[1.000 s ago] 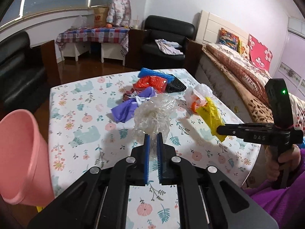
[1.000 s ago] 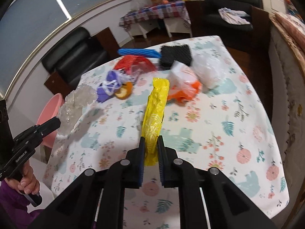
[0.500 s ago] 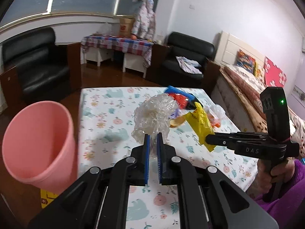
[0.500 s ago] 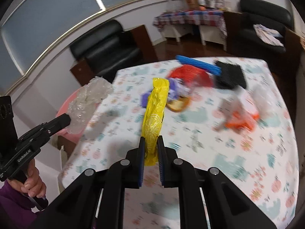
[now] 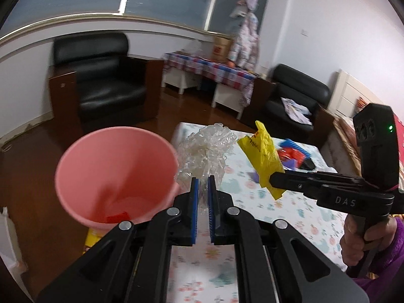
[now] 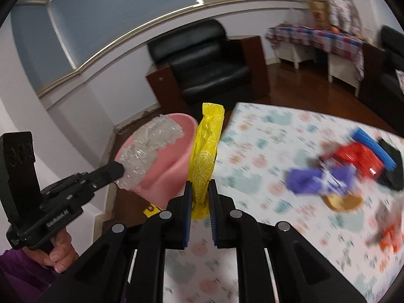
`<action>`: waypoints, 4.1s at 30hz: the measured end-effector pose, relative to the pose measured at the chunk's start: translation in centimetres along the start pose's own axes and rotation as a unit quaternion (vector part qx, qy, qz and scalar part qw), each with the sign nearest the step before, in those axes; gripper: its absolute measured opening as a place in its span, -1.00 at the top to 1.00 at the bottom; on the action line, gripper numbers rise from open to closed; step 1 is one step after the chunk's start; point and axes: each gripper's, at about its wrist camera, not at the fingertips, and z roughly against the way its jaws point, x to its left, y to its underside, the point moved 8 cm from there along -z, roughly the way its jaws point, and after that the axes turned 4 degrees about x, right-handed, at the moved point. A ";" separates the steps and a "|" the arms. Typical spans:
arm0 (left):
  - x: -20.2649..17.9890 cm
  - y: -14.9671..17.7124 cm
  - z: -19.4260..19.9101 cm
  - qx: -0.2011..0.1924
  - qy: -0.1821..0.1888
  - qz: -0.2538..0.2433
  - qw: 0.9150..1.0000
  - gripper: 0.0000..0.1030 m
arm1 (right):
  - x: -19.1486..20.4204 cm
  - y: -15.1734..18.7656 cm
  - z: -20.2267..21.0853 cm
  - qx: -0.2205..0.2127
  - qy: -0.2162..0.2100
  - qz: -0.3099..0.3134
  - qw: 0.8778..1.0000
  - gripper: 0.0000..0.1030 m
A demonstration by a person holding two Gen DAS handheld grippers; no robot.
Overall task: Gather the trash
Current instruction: 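Carry both items over the pink bucket and open both grippers, then move both grippers back over the table, then grasp the purple cloth bundle with the left gripper while the right gripper grasps the bread bag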
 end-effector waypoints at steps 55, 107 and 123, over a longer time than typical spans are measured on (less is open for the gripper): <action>6.8 -0.5 -1.2 0.020 -0.086 0.078 0.993 0.31 | 5.2 -2.6 -7.2 0.031 -0.043 0.017 0.998 0.02; -16.2 -0.5 -16.9 0.156 0.113 -0.279 0.941 0.31 | -21.3 10.4 12.2 -0.076 0.186 -0.220 0.955 0.01; -17.8 1.3 -22.7 0.226 0.188 -0.382 0.876 0.12 | -23.4 12.0 10.9 -0.052 0.188 -0.256 0.947 0.01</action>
